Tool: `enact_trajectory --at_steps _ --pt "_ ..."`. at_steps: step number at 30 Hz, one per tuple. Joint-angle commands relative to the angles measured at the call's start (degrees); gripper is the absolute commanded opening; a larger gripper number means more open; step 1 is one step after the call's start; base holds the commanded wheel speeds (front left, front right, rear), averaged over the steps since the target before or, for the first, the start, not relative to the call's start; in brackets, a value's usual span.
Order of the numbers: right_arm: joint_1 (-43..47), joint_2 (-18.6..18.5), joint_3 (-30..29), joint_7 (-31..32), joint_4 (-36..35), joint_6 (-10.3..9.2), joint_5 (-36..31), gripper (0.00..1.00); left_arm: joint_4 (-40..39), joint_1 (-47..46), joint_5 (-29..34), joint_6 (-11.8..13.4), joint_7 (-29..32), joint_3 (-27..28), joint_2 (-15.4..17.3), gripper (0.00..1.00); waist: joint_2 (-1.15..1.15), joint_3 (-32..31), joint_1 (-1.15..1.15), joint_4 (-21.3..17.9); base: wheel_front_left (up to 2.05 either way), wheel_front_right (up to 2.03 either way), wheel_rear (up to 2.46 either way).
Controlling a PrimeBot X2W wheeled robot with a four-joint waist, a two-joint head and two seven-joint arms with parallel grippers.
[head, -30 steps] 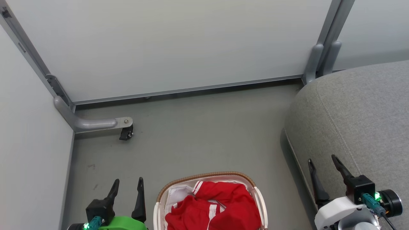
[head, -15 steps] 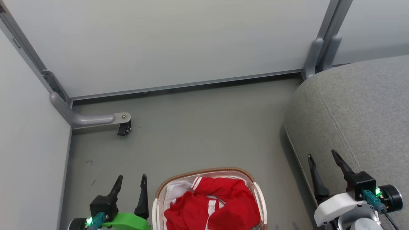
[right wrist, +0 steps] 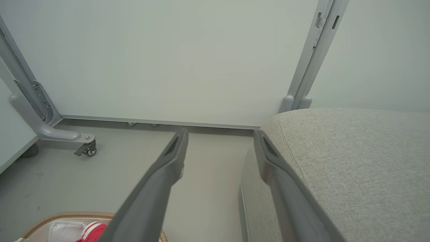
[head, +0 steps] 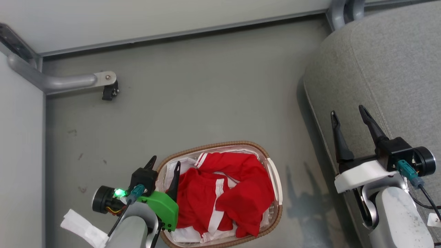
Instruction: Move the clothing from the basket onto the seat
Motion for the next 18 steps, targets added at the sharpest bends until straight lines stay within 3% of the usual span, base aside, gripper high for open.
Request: enact_trajectory --at_steps 1,11,18 --pt "-1.61 -0.24 0.16 -0.28 -0.40 -0.04 0.42 1.00 2.29 -2.94 0.84 -0.22 0.03 -1.02 0.42 1.00 0.00 10.11 0.00 -3.69 0.00 0.00 0.00" --pt "-6.60 -0.20 2.94 -0.28 -2.19 -0.05 -0.86 1.00 18.95 -13.29 4.73 -0.64 0.15 -8.91 0.71 1.00 0.00 20.89 0.00 -7.06 0.00 0.00 0.00" --pt "-9.63 -0.20 5.05 -0.28 -3.51 -0.05 0.50 1.00 26.08 -19.06 5.51 -0.66 0.81 -10.87 1.51 1.00 0.00 26.69 0.00 -8.75 0.00 0.00 0.00"
